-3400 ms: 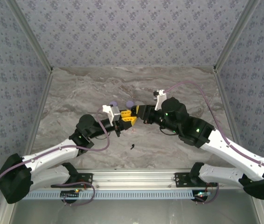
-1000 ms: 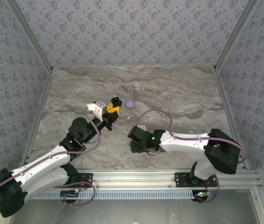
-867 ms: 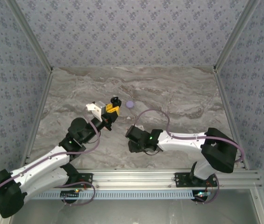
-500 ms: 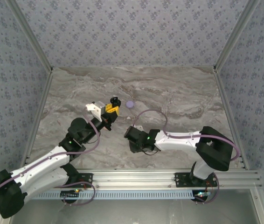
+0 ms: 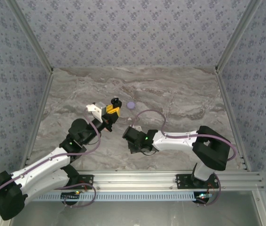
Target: Insert the wireless bluetooth earbuds into the charging case
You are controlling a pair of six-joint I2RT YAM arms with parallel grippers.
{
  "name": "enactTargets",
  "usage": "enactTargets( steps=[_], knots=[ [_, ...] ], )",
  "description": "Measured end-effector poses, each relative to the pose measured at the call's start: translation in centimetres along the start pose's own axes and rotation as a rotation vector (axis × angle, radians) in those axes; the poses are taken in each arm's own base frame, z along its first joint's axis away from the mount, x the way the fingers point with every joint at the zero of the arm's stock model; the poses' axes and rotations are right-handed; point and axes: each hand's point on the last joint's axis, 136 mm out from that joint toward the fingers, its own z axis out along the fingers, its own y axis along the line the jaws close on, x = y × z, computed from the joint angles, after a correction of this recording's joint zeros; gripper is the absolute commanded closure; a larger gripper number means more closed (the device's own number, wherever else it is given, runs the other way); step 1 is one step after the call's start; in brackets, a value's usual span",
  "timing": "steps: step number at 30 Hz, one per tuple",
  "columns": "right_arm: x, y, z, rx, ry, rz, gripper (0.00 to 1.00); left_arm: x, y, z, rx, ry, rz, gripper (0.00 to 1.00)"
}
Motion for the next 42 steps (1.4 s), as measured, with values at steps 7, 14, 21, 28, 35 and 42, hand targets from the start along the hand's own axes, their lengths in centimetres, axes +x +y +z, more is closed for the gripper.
enactTargets(
  steps=[7,14,21,28,35,42],
  knots=[
    [-0.2,0.3,0.1,-0.002,-0.001,-0.005,0.82,0.0,0.0,0.0,0.001,0.0,0.0,1.0],
    [-0.7,0.9,0.3,-0.009,-0.008,-0.018,0.82,0.0,-0.1,0.0,0.004,0.001,0.0,1.0],
    [-1.1,1.4,0.8,-0.008,-0.006,-0.026,0.82,0.0,0.0,0.0,0.001,0.0,0.0,1.0],
    [-1.2,1.6,1.3,-0.006,-0.005,-0.034,0.81,0.0,0.1,0.0,-0.002,0.0,0.0,1.0],
    [-1.2,1.7,1.8,-0.002,0.0,-0.053,0.81,0.0,0.1,0.0,-0.001,0.0,0.0,1.0],
    [-1.3,2.0,2.2,-0.007,-0.005,-0.075,0.81,0.0,0.1,0.0,0.001,0.001,0.0,1.0]
  ],
)
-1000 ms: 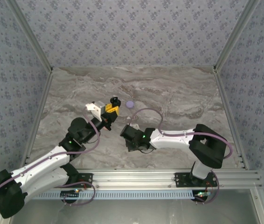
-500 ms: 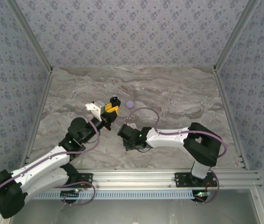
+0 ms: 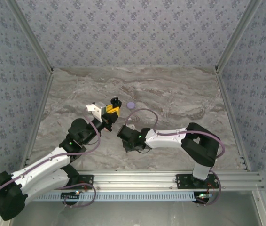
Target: Insert the wireless bluetooth earbuds into the charging case
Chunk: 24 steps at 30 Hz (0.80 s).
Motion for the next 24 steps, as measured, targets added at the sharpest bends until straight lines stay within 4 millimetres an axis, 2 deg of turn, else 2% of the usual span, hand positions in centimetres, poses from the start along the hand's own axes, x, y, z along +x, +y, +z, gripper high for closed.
enactTargets(
  steps=[9,16,20,24],
  knots=[
    [-0.6,0.5,-0.2,-0.004,-0.008,-0.029,0.8,0.0,0.2,0.0,-0.006,-0.001,0.0,1.0],
    [-1.4,0.3,-3.5,-0.021,-0.041,-0.026,0.79,0.0,0.2,0.0,-0.006,-0.001,0.0,1.0],
    [-0.4,-0.5,-4.7,-0.024,-0.041,-0.017,0.79,0.0,0.2,0.0,-0.006,-0.001,0.0,1.0],
    [1.4,-1.5,-4.4,0.004,0.0,-0.013,0.8,0.1,0.3,0.0,-0.007,0.001,0.0,1.0]
  ],
)
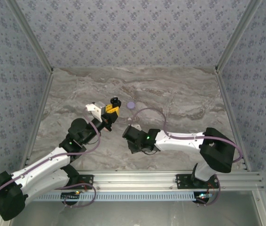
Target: Insert the wireless bluetooth earbuds into the charging case
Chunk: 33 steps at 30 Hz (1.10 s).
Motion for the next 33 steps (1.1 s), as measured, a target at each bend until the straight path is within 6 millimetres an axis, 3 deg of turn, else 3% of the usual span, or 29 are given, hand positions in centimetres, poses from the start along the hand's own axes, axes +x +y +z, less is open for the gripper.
enactTargets(
  steps=[17,33],
  knots=[
    [1.9,-0.6,1.7,0.051,0.057,-0.007,0.81,0.5,-0.1,0.2,0.01,0.016,-0.008,1.0],
    [1.1,-0.6,2.1,0.073,0.034,-0.017,0.81,0.5,-0.1,0.2,0.009,0.018,-0.007,1.0]
  ],
)
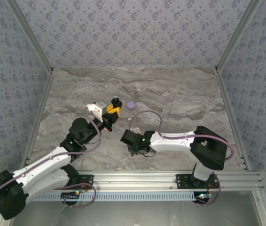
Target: Insert the wireless bluetooth earbuds into the charging case
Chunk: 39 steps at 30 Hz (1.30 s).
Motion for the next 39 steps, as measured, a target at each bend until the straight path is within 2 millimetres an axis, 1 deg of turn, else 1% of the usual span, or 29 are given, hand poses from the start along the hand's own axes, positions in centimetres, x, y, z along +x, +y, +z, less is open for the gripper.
enactTargets(
  steps=[12,19,21,25,28,31,33,39],
  knots=[
    [-0.6,0.8,0.8,-0.002,-0.003,-0.019,0.81,0.0,0.1,0.0,-0.002,0.0,0.0,1.0],
    [-1.5,1.0,0.9,-0.007,-0.013,-0.025,0.8,0.0,0.1,0.0,-0.001,0.0,0.0,1.0],
    [-1.8,1.1,0.8,-0.009,-0.017,-0.028,0.8,0.0,0.1,0.0,-0.002,0.0,0.0,1.0],
    [-2.4,1.5,0.4,-0.017,-0.028,-0.035,0.76,0.0,0.1,0.0,-0.001,0.0,0.0,1.0],
    [-2.5,1.2,-0.1,-0.008,-0.035,-0.039,0.71,0.0,0.1,0.0,-0.004,-0.001,0.001,1.0],
    [-2.8,0.8,-0.9,0.004,-0.05,-0.031,0.65,0.0,0.1,0.0,-0.004,-0.001,0.001,1.0],
    [-2.8,0.5,-1.1,0.007,-0.057,-0.018,0.64,0.0,0.2,0.0,-0.005,-0.001,0.001,1.0],
    [-1.0,-0.9,-0.3,0.039,-0.021,0.0,0.64,-0.1,0.3,0.0,-0.009,-0.002,0.001,1.0]
  ],
)
